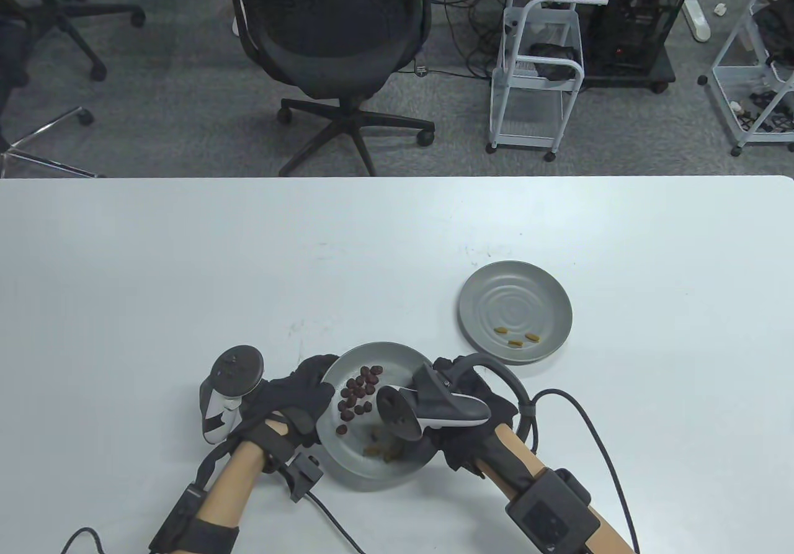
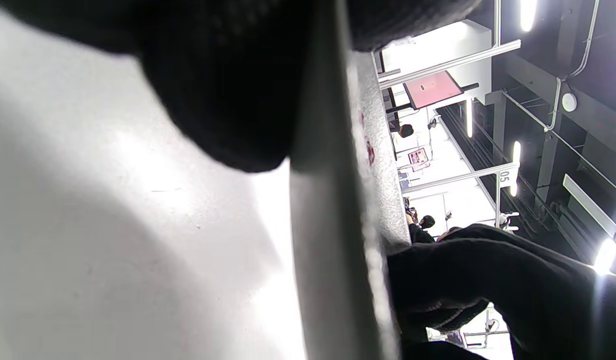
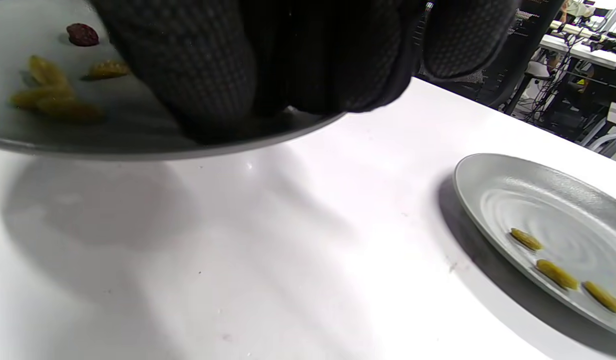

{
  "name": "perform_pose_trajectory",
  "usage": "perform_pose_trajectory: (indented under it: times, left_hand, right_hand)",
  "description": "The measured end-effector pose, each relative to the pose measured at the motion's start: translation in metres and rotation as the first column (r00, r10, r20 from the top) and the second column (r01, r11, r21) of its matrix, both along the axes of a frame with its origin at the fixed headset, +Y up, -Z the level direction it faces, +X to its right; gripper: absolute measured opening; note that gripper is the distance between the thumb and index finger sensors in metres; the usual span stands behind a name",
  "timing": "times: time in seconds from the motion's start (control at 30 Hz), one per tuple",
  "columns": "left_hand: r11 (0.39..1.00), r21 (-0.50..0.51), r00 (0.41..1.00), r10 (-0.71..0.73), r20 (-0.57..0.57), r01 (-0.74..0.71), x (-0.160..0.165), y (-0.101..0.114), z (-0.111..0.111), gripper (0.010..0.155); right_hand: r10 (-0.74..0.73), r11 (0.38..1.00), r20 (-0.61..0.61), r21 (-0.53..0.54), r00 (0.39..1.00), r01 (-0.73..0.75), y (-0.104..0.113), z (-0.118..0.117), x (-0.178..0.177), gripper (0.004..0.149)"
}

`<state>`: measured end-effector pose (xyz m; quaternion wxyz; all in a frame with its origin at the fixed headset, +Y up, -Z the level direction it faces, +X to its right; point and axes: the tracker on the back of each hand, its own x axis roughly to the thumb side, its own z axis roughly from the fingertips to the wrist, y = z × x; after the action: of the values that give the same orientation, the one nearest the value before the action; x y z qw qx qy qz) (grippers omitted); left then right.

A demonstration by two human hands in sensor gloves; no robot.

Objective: Pick raisins with hand pinch into plate

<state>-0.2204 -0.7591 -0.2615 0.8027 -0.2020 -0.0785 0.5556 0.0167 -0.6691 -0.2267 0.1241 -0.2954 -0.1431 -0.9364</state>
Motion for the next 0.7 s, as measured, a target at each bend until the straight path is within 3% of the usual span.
perform_pose_trajectory:
  times: [0.27,0.7]
  left_hand:
    - [1.000,0.001,1.000,0.009,-0.006,-0.009,-0.0018,0.0003,-0.0004,0.058]
    - [1.000,0.002,1.000,0.011,-0.015,-0.011,-0.0031,0.0012,-0.0005,0.058]
  right_hand:
    - [-0.029,0.999,-0.031,0.044,0.999,0.031,-0.0016,0.0010,-0.0024,0.056]
    - [-0.099,0.991,-0.104,0.082,0.990,0.108,-0.0072,0.0015,-0.0072,0.043]
